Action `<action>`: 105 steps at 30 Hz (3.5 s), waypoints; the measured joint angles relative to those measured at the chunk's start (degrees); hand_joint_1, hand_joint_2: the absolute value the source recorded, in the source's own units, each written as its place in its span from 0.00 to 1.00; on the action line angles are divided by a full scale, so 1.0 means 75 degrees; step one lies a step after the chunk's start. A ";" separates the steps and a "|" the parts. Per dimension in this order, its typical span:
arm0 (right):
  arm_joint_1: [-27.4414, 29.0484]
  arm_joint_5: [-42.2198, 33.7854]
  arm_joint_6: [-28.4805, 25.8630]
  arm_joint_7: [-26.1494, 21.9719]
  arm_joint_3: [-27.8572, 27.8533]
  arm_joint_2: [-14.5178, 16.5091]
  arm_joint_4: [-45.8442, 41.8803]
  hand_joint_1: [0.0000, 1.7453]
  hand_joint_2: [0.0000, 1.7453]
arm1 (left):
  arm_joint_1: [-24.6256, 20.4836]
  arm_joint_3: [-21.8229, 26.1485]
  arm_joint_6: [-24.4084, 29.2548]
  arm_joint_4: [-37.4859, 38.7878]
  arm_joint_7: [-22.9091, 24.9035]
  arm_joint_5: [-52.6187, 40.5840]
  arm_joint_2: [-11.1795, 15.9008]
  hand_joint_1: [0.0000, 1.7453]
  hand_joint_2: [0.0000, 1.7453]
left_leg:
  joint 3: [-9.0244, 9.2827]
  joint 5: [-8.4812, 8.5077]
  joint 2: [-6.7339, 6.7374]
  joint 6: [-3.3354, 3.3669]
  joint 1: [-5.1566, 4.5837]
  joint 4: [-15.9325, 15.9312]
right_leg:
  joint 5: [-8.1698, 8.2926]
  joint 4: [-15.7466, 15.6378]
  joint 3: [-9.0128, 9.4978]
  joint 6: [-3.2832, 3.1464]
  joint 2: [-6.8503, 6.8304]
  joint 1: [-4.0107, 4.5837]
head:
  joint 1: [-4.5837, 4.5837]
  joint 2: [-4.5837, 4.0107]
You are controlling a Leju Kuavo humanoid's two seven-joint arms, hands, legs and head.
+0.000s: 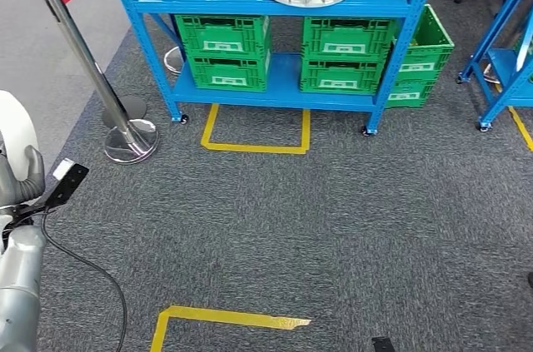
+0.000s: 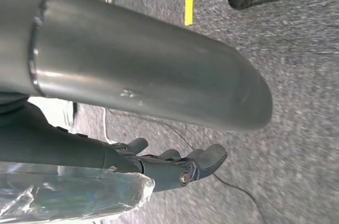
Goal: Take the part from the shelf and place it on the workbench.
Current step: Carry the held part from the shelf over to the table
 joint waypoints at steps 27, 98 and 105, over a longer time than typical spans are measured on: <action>-0.0007 0.0043 -0.0004 0.0048 0.0066 0.0047 -0.0001 0.00 0.00 | 0.0068 0.1700 0.0062 -0.0959 -0.0386 -0.0538 -0.0606 1.00 1.00 | -0.0786 -0.0736 -0.0398 -0.0155 0.0040 0.1320 | 0.0153 -0.0061 -0.0147 -0.0161 0.0294 0.0047 | -0.0045 0.0000; -0.0028 0.0303 -0.0003 0.0145 0.0321 0.0181 0.0000 0.00 0.00 | -0.0023 0.2835 0.0068 -0.1457 -0.0471 -0.1204 -0.0265 1.00 1.00 | 0.0396 0.0028 0.0035 0.0255 -0.0109 -0.0808 | -0.0081 0.0039 -0.0034 0.0115 -0.0194 0.0150 | -0.0004 0.0000; 0.0009 0.0333 0.0041 0.0129 0.0338 0.0184 0.0003 0.00 0.00 | 0.0008 0.2779 0.0066 -0.1471 -0.0421 -0.1136 -0.0309 1.00 1.00 | 0.0444 0.0021 -0.0714 0.0376 -0.0068 -0.0818 | -0.0477 0.1851 -0.1189 0.0181 0.0553 0.0088 | 0.0046 -0.0002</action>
